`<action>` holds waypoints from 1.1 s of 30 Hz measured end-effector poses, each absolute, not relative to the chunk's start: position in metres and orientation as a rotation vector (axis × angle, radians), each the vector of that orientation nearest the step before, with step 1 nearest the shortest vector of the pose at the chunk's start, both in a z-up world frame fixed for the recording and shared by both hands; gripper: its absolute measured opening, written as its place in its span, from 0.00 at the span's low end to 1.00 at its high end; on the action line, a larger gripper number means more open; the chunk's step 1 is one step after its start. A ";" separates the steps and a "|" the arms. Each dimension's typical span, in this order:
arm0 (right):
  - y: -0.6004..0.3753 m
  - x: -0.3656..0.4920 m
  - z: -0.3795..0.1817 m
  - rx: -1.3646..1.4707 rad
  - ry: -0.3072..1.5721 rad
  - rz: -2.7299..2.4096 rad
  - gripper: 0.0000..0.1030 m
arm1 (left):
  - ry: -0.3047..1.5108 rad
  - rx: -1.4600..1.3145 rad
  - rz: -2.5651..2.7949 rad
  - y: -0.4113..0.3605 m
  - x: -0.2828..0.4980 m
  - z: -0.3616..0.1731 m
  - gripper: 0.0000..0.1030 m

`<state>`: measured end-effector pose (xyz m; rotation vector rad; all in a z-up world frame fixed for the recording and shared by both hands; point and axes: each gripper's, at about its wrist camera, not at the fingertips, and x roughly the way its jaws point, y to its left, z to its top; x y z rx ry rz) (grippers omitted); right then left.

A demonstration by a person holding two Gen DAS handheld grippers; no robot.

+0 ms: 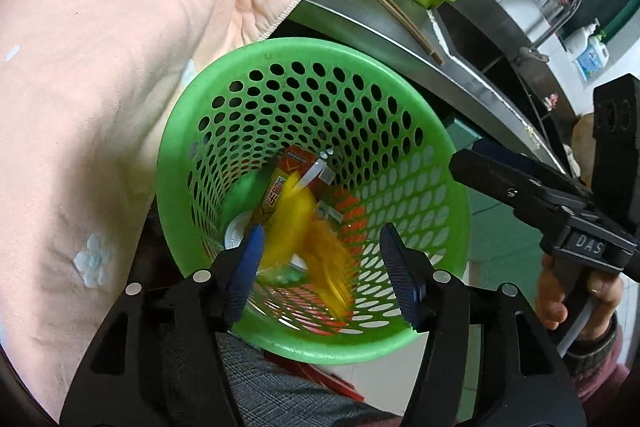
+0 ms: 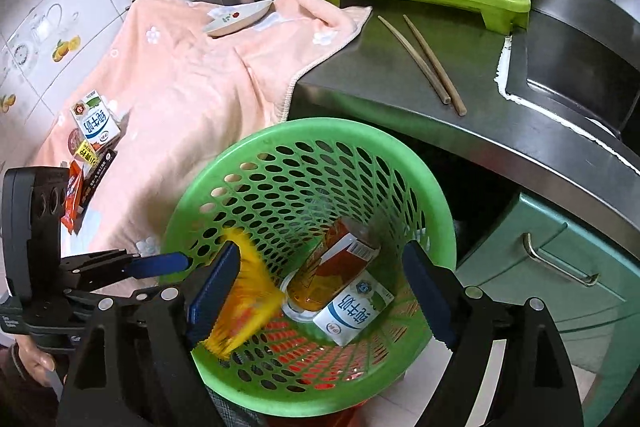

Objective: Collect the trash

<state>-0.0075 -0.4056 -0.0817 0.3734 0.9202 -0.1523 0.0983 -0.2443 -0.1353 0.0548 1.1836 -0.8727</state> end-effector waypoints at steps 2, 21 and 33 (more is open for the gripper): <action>-0.403 -0.006 -0.080 0.373 0.919 -0.148 0.78 | 1.178 0.056 -0.872 -0.241 0.098 -0.133 0.58; -0.329 0.037 -0.065 0.300 0.923 0.012 0.79 | 0.911 0.008 -0.540 -0.088 0.118 -0.052 0.68; -0.283 0.059 -0.060 0.250 0.930 0.102 0.79 | 0.811 0.079 -0.250 -0.011 0.153 -0.052 0.94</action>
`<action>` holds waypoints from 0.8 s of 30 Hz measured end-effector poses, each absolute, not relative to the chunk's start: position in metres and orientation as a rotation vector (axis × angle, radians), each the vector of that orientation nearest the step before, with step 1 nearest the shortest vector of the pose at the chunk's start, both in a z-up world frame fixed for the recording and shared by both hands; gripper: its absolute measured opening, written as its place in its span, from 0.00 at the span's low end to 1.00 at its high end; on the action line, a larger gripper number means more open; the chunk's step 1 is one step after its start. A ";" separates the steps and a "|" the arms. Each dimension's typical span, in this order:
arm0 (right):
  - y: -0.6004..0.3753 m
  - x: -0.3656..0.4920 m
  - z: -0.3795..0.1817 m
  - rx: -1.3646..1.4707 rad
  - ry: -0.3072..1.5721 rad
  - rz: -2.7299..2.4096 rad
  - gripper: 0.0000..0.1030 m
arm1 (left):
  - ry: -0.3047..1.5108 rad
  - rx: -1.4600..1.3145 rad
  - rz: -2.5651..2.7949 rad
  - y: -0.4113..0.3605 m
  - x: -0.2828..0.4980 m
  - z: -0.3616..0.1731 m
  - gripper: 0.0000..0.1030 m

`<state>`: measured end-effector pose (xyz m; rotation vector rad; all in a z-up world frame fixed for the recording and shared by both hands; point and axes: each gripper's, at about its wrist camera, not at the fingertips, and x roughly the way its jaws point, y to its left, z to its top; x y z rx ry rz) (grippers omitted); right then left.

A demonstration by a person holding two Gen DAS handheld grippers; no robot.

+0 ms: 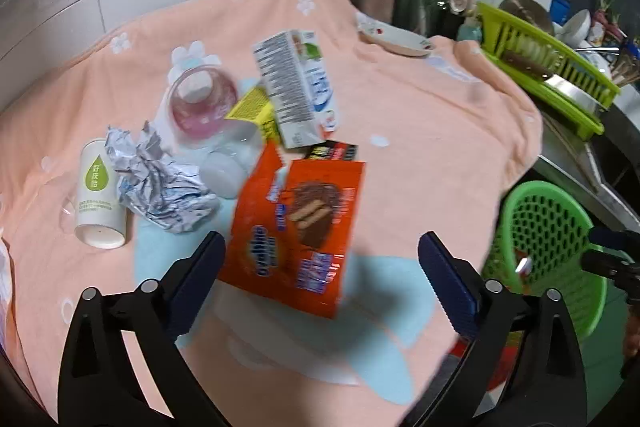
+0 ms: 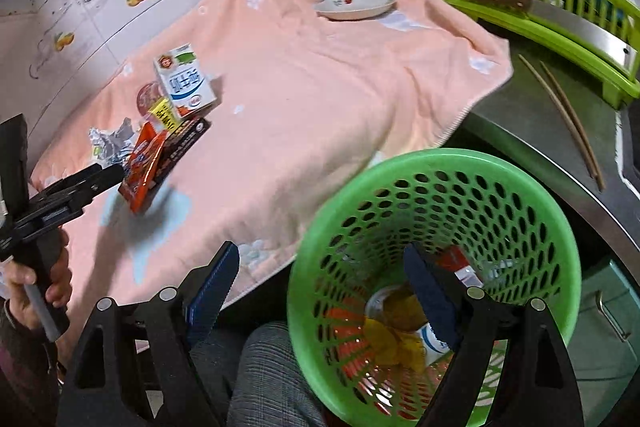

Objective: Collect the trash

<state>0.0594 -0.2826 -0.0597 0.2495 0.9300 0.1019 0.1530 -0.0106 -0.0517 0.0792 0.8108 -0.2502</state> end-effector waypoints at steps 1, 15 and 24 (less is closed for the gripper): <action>-0.280 0.060 -0.060 0.247 0.931 0.106 0.79 | 0.819 0.078 -0.251 -0.008 0.154 -0.054 0.95; -0.253 0.081 -0.069 0.216 0.967 0.155 0.79 | 0.904 0.077 -0.253 -0.001 0.187 -0.091 0.93; -0.244 0.090 -0.073 0.206 0.979 0.174 0.79 | 0.905 0.042 -0.261 0.011 0.190 -0.096 0.78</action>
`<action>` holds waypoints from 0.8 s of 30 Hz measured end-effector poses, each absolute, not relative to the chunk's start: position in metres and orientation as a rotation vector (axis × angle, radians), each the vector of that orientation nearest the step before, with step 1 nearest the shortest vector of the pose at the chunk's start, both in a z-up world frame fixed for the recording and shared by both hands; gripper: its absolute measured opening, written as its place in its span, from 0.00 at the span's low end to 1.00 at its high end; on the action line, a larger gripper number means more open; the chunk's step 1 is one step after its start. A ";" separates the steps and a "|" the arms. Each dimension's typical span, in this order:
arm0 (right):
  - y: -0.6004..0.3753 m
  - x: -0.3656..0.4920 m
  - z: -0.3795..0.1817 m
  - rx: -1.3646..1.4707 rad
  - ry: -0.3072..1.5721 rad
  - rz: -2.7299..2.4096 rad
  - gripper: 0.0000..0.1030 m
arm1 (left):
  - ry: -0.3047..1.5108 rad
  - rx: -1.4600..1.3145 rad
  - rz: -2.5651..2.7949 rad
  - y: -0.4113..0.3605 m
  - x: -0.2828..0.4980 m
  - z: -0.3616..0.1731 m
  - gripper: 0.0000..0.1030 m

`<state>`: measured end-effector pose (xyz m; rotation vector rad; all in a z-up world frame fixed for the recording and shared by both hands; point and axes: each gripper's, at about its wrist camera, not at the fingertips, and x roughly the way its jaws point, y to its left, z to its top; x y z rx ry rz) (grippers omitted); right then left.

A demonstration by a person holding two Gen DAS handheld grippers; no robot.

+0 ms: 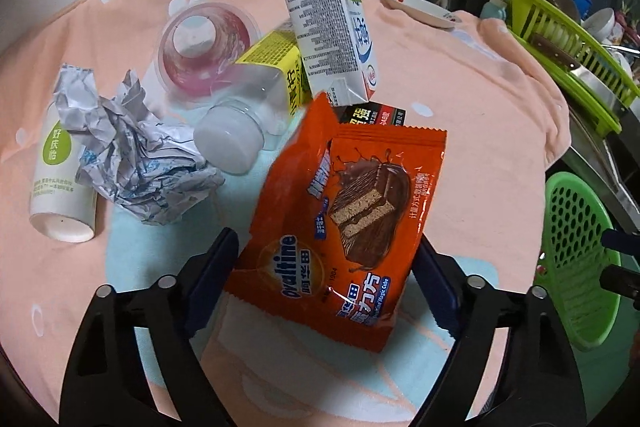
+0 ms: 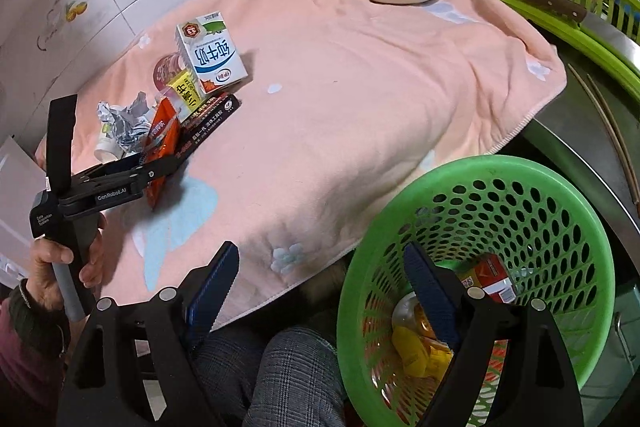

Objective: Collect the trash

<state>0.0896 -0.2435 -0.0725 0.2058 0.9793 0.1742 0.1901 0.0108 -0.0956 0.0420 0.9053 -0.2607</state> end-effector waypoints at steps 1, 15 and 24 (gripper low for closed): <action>-0.242 0.090 -0.072 0.206 0.980 0.177 0.79 | 0.902 0.037 -0.264 0.012 0.189 -0.094 0.76; -0.206 0.129 -0.051 0.201 0.934 0.294 0.79 | 0.879 -0.055 -0.283 0.035 0.170 -0.082 0.52; -0.179 0.170 -0.041 0.178 0.905 0.369 0.79 | 0.853 -0.114 -0.289 0.055 0.155 -0.069 0.48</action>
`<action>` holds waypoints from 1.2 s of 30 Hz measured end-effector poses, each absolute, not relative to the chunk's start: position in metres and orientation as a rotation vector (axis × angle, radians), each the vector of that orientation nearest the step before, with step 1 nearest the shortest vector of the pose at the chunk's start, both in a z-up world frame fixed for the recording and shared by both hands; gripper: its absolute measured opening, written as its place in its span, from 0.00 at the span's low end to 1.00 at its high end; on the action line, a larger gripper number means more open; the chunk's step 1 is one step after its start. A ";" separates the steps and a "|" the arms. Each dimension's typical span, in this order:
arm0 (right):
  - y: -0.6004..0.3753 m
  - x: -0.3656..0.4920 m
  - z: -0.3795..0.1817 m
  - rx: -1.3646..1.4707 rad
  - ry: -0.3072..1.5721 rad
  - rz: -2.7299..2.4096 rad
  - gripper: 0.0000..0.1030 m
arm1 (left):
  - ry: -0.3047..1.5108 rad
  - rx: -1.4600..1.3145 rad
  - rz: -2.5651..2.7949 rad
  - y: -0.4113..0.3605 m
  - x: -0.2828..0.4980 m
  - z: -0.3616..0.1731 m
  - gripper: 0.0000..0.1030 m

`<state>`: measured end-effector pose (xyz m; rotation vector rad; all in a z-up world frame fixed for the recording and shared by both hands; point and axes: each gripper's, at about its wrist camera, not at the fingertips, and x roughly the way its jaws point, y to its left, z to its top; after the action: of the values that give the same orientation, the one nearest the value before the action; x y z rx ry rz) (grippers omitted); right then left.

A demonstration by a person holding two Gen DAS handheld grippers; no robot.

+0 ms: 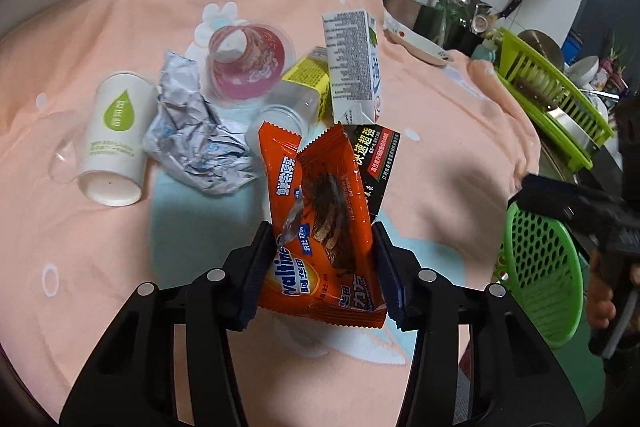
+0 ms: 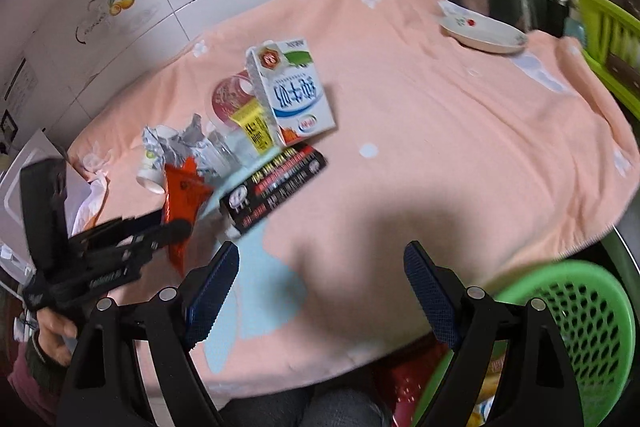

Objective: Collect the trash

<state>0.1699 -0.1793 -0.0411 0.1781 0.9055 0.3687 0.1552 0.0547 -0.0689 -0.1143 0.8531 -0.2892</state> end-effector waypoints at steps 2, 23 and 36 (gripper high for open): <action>-0.175 0.182 -0.039 0.187 0.898 0.390 0.79 | 0.851 -0.131 -0.292 0.060 0.152 -0.067 0.47; -0.108 0.317 -0.037 0.074 0.822 0.528 0.85 | 0.834 -0.220 -0.360 0.079 0.142 -0.056 0.47; -0.104 0.352 -0.056 0.130 0.854 0.555 0.80 | 0.854 -0.236 -0.369 0.079 0.151 -0.059 0.47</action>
<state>0.3522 -0.1041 -0.0564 0.1298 0.8542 0.5553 0.1507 0.0794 -0.0591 -0.2357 0.8540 -0.3693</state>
